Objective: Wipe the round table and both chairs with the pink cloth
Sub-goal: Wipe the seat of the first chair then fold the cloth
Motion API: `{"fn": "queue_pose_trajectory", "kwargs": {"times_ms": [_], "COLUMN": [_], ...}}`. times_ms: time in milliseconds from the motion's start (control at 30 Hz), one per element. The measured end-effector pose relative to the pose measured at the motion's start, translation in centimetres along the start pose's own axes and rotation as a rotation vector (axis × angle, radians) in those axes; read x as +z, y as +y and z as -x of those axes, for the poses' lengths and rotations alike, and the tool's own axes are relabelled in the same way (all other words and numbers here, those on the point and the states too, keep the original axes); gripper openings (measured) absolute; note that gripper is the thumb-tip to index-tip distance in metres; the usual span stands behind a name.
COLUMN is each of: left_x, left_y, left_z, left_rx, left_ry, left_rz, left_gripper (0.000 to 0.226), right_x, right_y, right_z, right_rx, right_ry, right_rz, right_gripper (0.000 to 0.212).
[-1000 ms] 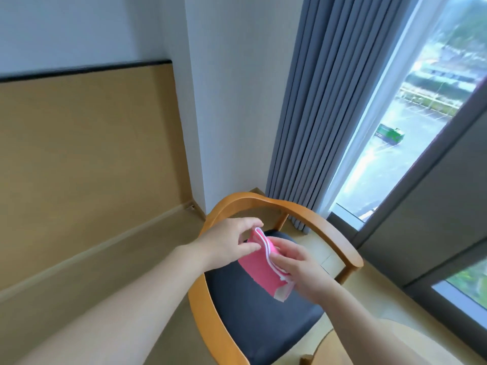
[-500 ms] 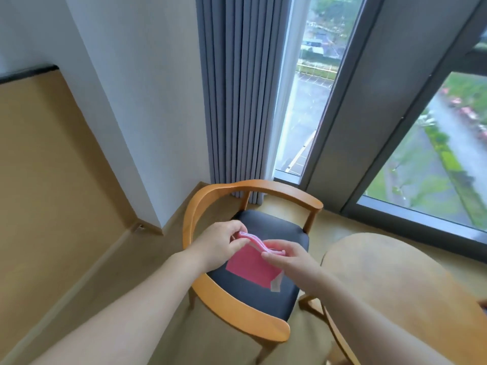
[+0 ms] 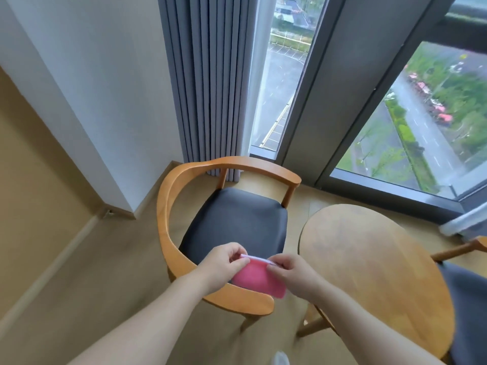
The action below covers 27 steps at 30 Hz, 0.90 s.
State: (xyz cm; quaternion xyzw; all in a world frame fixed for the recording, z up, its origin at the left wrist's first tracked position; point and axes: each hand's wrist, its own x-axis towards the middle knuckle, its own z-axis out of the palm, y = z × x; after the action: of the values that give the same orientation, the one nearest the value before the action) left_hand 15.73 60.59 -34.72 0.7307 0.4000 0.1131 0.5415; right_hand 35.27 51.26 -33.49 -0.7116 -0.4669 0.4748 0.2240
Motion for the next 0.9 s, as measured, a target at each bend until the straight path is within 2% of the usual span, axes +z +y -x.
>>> {"fn": "queue_pose_trajectory", "kwargs": {"times_ms": [200, 333, 500, 567, 600, 667, 733, 833, 900], "left_x": [3.4, 4.6, 4.3, 3.9, 3.7, 3.4, 3.5, 3.9, 4.1], "left_y": [-4.0, -6.8, -9.7, -10.8, -11.2, -11.9, -12.3, -12.6, -13.0], "left_z": [-1.3, -2.8, -2.0, -1.4, -1.2, -0.8, -0.5, -0.3, -0.1], "left_rx": [-0.141, -0.213, -0.274, -0.298, -0.311, -0.333, -0.334, -0.318, -0.314], "left_ry": [-0.011, 0.073, 0.055, 0.067, 0.069, 0.064, 0.065, 0.077, 0.094], "left_rz": [0.189, -0.032, -0.114, -0.155, -0.174, -0.207, -0.235, -0.25, -0.24], "left_gripper": [0.001, 0.015, 0.021, 0.021, 0.021, 0.021, 0.023, 0.026, 0.027], "right_x": [1.4, 3.0, 4.5, 5.1, 5.4, 5.8, 6.1, 7.2, 8.4], "right_y": [4.6, 8.5, 12.0, 12.8, 13.1, 13.9, 14.8, 15.9, 16.6], "right_z": [-3.0, -6.8, -9.3, -9.9, -10.0, -10.0, -9.6, -9.3, -9.4], "right_rx": [0.083, 0.166, 0.256, 0.257, 0.244, 0.165, 0.039, -0.111, -0.102], "right_ry": [-0.091, 0.029, 0.205, 0.181, 0.112, -0.027, -0.031, -0.145, -0.22], "right_rz": [0.014, 0.117, 0.104, 0.148, 0.247, 0.556, 0.805, 0.997, 0.993], "right_gripper": [0.018, 0.019, 0.024, 0.017, 0.019, 0.048, 0.071, 0.082, 0.092]}}
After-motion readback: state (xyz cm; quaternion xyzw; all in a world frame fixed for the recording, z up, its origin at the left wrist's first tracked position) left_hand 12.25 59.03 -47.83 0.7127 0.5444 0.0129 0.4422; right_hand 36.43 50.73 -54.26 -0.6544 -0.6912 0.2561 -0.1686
